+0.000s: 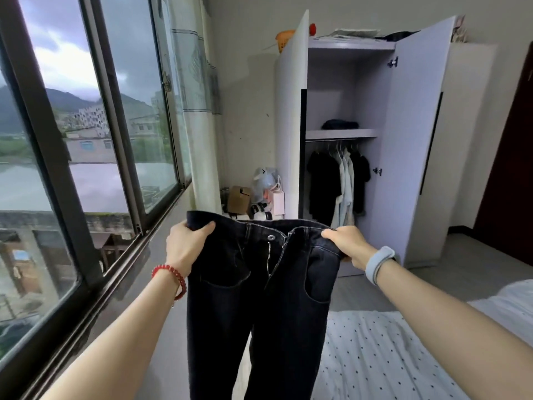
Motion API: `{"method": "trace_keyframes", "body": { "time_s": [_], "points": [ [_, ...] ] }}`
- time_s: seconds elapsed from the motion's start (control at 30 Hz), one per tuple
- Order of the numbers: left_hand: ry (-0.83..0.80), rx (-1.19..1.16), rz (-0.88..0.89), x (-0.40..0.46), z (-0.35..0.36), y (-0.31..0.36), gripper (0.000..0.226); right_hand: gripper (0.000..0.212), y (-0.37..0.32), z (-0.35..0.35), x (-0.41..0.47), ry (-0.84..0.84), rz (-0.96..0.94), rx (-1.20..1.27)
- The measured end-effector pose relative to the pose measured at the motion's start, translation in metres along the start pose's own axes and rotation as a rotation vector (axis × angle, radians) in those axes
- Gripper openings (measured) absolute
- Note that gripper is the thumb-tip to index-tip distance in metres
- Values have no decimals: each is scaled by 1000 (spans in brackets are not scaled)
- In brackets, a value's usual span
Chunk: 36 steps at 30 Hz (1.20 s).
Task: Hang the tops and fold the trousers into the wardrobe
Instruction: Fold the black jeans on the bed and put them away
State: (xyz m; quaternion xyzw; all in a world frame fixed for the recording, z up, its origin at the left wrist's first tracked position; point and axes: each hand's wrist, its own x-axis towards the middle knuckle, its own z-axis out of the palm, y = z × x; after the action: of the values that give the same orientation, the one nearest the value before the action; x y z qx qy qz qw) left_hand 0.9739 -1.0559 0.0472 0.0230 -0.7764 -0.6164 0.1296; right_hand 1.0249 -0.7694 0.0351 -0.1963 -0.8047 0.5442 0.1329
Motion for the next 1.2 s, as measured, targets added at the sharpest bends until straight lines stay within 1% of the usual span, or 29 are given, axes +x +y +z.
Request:
{"method": "trace_keyframes", "body": {
  "time_s": [0.1, 0.17, 0.23, 0.3, 0.43, 0.53, 0.67, 0.7, 0.77, 0.83, 0.9, 0.97, 1.03, 1.1, 1.2],
  "points": [
    [-41, 40, -34, -9, 23, -9, 17, 28, 8, 3, -8, -28, 32, 22],
    [-110, 57, -35, -15, 39, -11, 15, 18, 12, 7, -15, -32, 47, 19],
    [-195, 42, -38, -21, 53, -14, 10, 14, 17, 9, -20, -59, 68, 61],
    [-305, -13, -41, -31, 64, -17, 4, 17, 19, 7, -26, -84, 77, 97],
    [-508, -104, 16, -59, 86, -15, 9, 25, 23, 1, -39, -157, 80, 208],
    [-592, -145, 33, -76, 99, -8, 10, 31, 29, -4, -47, -186, 37, 179],
    [-681, -198, 36, -94, 114, 1, 12, 29, 38, -18, -53, -212, -13, 73],
    [-731, -208, 28, -98, 117, 3, 13, 26, 39, -21, -55, -226, -12, 58],
    [-901, -240, -3, -107, 123, 4, 14, 20, 40, -29, -57, -232, -9, 26],
    [-1085, -236, 17, -112, 129, 2, 22, 22, 42, -39, -57, -214, 7, 14],
    [-1186, -209, 83, -116, 134, -4, 32, 26, 44, -49, -58, -200, 38, 31],
    [-1161, -155, 176, -120, 138, -9, 38, 24, 45, -55, -57, -216, 45, 53],
    [-1055, -105, 300, -123, 146, -15, 40, 22, 43, -59, -57, -218, 37, 68],
    [-982, -150, 371, -126, 149, -17, 40, 27, 37, -65, -56, -177, 11, 63],
    [-968, -209, 419, -124, 156, -23, 41, 28, 24, -79, -53, -138, -14, 88]
  ]
}}
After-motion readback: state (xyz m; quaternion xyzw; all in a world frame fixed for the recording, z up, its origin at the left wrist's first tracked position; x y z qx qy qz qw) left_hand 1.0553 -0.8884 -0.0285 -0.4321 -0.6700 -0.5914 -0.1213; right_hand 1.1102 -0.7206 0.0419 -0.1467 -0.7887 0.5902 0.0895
